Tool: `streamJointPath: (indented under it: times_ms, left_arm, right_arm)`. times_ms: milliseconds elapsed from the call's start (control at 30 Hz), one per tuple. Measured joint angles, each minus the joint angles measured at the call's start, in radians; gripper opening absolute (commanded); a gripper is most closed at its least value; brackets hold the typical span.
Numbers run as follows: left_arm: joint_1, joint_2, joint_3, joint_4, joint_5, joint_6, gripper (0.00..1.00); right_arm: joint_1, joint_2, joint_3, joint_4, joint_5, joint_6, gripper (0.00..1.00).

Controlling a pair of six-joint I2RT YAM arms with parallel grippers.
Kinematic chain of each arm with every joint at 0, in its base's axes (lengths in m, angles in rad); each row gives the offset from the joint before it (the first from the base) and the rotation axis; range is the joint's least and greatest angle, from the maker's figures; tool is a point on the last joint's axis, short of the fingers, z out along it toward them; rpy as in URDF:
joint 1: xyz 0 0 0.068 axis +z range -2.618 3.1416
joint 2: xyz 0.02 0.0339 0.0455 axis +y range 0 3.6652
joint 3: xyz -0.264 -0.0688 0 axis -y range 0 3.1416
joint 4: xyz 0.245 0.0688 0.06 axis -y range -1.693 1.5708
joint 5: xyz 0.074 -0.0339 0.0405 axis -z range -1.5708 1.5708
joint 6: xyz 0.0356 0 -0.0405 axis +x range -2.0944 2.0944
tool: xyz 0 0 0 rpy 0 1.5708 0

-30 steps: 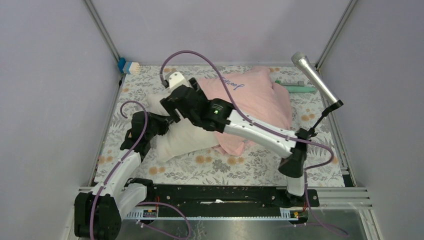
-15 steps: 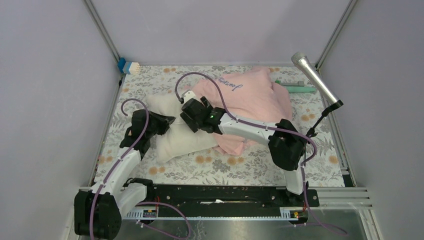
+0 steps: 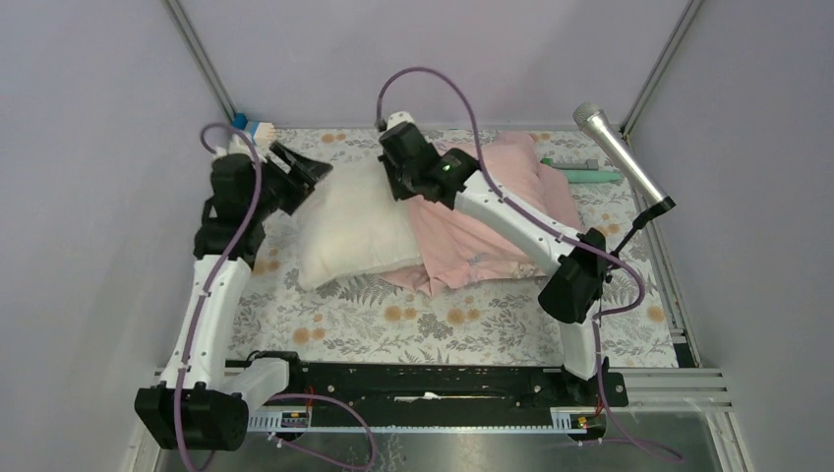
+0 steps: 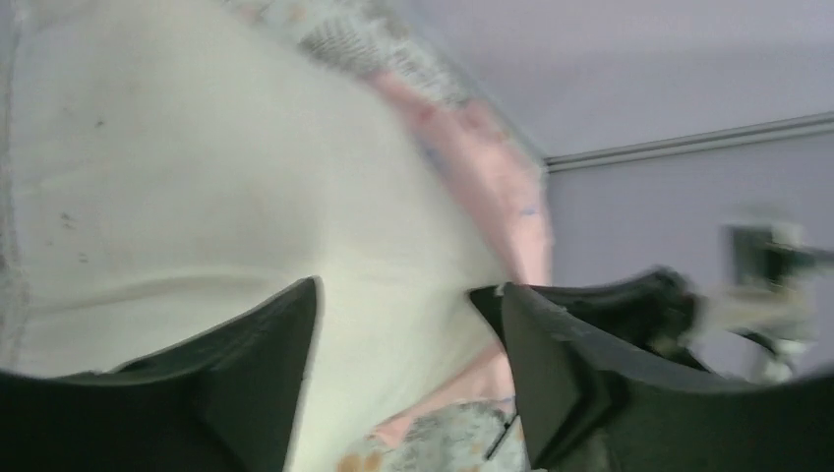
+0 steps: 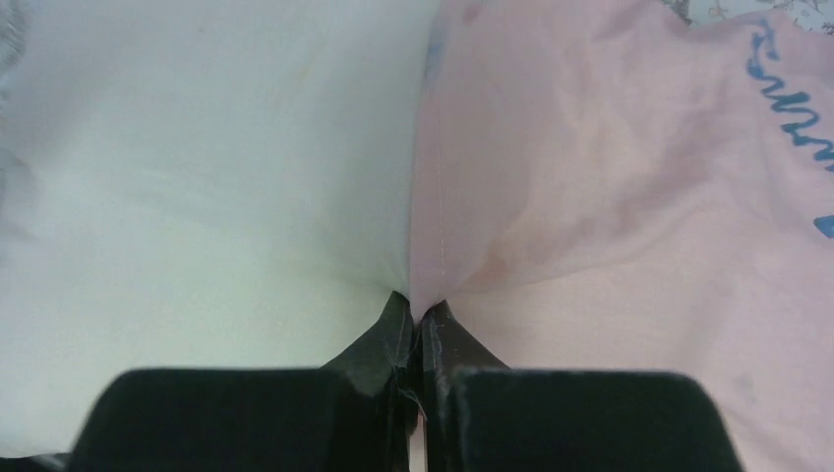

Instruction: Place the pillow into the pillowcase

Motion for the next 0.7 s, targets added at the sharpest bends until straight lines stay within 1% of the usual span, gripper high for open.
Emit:
streamJointPath:
  times_ms: [100, 167, 233, 333, 400, 433, 467, 533, 600, 700]
  left_arm:
    - [0.058, 0.003, 0.183, -0.031, 0.060, 0.036, 0.83]
    - [0.101, 0.003, 0.288, -0.041, 0.076, 0.048, 0.85]
    - [0.150, -0.001, 0.357, -0.043, 0.077, 0.050, 0.86]
    - [0.241, -0.008, 0.383, -0.051, 0.095, 0.031, 0.86]
    - [0.304, -0.007, 0.359, -0.040, 0.132, -0.005, 0.85]
    - [0.320, -0.006, 0.326, -0.022, 0.153, -0.032, 0.84]
    - [0.369, -0.002, 0.285, -0.004, 0.177, -0.060, 0.84]
    - [0.420, 0.013, 0.186, 0.033, 0.222, -0.119, 0.83]
    - [0.453, 0.064, 0.074, 0.084, 0.261, -0.173, 0.84]
    - [0.452, 0.150, -0.040, 0.137, 0.299, -0.209, 0.89]
  right_arm:
    - [-0.047, -0.002, 0.098, -0.047, -0.059, 0.044, 0.00]
    - [-0.074, -0.008, 0.148, -0.070, -0.087, 0.071, 0.00]
    - [-0.098, -0.026, 0.183, -0.088, -0.118, 0.096, 0.00]
    - [-0.132, -0.073, 0.196, -0.098, -0.149, 0.129, 0.00]
    - [-0.159, -0.113, 0.196, -0.101, -0.166, 0.149, 0.00]
    - [-0.174, -0.133, 0.196, -0.101, -0.174, 0.158, 0.00]
    - [-0.190, -0.151, 0.196, -0.101, -0.182, 0.167, 0.00]
    - [-0.227, -0.199, 0.189, -0.093, -0.199, 0.187, 0.00]
    - [-0.257, -0.249, 0.169, -0.075, -0.212, 0.204, 0.00]
    - [-0.280, -0.320, 0.127, -0.045, -0.217, 0.222, 0.00]
